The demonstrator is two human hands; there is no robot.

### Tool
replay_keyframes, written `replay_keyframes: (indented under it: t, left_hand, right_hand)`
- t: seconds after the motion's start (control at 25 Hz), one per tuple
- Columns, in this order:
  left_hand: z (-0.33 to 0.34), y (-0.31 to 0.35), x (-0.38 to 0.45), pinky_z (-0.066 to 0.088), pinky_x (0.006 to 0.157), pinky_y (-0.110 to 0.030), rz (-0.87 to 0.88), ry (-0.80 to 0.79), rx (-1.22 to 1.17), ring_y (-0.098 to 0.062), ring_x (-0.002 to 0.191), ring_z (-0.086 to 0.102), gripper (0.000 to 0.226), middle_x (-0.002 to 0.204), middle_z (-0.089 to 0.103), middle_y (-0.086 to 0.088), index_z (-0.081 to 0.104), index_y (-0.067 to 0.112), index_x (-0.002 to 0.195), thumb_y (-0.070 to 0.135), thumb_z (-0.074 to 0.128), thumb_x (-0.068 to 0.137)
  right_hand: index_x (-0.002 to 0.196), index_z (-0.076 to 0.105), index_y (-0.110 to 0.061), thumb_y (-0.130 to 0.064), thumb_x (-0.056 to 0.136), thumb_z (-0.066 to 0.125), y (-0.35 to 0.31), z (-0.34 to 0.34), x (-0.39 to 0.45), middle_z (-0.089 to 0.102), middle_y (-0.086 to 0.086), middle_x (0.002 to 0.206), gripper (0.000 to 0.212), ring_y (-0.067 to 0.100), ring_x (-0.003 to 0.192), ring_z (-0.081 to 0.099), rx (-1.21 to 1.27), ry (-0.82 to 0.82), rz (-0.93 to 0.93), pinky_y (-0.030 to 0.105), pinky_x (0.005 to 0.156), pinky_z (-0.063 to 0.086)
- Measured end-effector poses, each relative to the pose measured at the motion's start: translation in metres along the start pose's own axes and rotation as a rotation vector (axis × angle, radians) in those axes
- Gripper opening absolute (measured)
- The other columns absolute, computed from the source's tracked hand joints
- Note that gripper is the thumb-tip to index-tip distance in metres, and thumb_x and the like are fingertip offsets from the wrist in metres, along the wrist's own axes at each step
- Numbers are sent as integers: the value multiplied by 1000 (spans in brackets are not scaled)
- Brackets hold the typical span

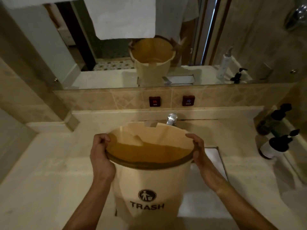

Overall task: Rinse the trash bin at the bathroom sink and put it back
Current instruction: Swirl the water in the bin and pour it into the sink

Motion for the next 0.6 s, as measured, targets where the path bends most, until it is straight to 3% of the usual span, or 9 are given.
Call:
replay_keyframes:
  t: [0.08,0.16,0.24,0.32,0.44,0.52,0.6]
  left_hand:
    - [17,-4,-11,31,70,-34,-39,-10,-112,-18,82,42,13,79,50,6,52,25,70,30,41,76]
    - [40,0,-30,35,71,-31,-47,0,-102,-17,83,43,14,80,50,5,50,23,72,32,41,77]
    - [57,12,-50,41,74,-30,-13,-88,-16,-10,84,51,25,80,56,14,52,25,82,47,42,81]
    - [69,21,-65,46,79,-26,102,-294,145,5,87,56,50,91,59,30,50,29,107,69,43,79]
    - [77,22,-79,49,91,-26,179,-388,184,-6,115,53,83,126,49,27,32,33,136,76,58,70]
    - [81,18,-80,46,93,-17,186,-365,154,0,121,48,91,132,41,33,25,38,139,77,62,65]
    - [80,17,-78,43,84,-6,184,-365,138,14,112,48,95,125,40,40,26,39,135,87,57,59]
  right_hand:
    - [117,42,-42,-88,36,64,-10,-18,1,53,-16,117,95,6,115,57,-108,7,-83,26,84,53]
    - [117,27,-38,-93,45,51,-27,-31,-8,40,-20,117,94,-12,99,55,-230,9,-229,15,73,52]
    - [108,24,-42,-93,53,45,-43,-49,-16,39,-22,112,78,-13,89,54,-257,72,-316,13,64,51]
    - [104,28,-40,-92,57,43,-50,-74,-18,42,-32,107,72,-13,85,54,-247,111,-338,12,60,51]
    - [105,32,-38,-89,64,43,-55,-96,-22,43,-31,105,66,-5,94,51,-249,157,-345,22,73,52]
    - [102,34,-47,-87,64,46,-56,-95,-27,41,-24,108,56,-5,94,50,-253,156,-335,23,76,49]
    - [100,31,-52,-75,59,62,-52,-86,-32,37,-17,114,56,-6,97,49,-253,115,-274,22,76,50]
Point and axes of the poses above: each hand's wrist, its own x-axis towards the middle knuckle, its own z-axis out of the palm, y = z × x, the point moved 4 cm from there along x, towards the middle knuckle
